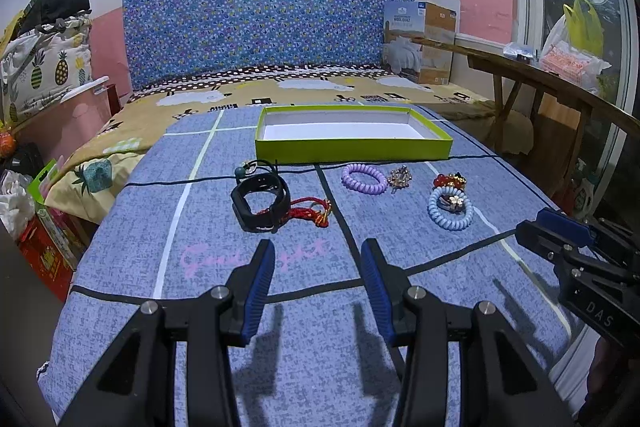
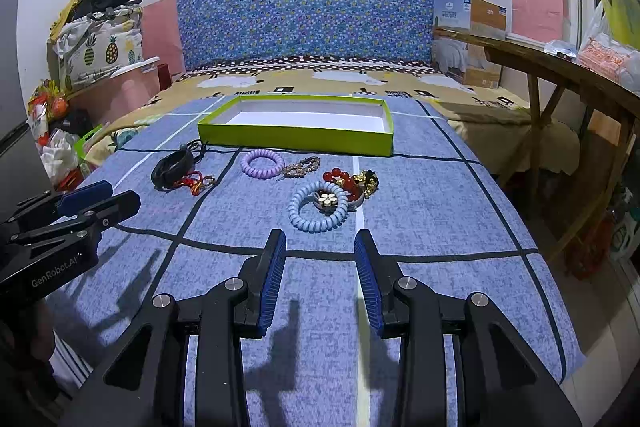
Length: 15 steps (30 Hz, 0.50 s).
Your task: Organize jewelry
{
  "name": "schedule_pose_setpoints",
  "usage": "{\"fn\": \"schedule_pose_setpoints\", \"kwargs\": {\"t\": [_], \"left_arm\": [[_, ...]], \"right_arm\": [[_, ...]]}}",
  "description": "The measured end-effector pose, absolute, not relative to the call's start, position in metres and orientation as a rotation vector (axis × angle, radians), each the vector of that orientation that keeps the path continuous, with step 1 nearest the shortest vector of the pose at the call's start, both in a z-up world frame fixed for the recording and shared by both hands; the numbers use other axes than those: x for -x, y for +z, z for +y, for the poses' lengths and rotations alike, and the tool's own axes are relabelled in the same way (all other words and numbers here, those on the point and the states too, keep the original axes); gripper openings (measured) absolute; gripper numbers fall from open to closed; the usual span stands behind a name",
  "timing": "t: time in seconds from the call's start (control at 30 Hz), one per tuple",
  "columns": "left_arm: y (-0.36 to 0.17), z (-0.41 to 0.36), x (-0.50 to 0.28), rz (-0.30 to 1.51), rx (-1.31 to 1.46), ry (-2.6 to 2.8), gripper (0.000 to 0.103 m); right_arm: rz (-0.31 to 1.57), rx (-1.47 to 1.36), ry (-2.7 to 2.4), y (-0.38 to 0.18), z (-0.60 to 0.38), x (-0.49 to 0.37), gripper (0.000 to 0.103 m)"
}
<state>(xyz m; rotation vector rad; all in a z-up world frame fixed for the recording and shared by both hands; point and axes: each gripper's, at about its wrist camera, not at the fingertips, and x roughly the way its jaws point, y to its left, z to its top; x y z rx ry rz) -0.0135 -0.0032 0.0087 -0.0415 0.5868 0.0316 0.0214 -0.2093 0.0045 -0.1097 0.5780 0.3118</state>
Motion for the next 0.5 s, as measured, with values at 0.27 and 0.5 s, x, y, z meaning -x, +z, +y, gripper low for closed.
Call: {"fn": "schedule_pose_setpoints", "kwargs": {"t": [0.27,0.5], "left_arm": [[0.0064,-0.0027,0.012,0.6,0.048,0.036,0.047],[0.0047,-0.0003,0.0106,0.61,0.058,0.038,0.047]], "right_arm": [[0.585,0.112,0.313,0.0025,-0.208,-0.0218,0.036],[0.589,0.113,0.316,0.0016,-0.2074,-0.0224,0.036]]}}
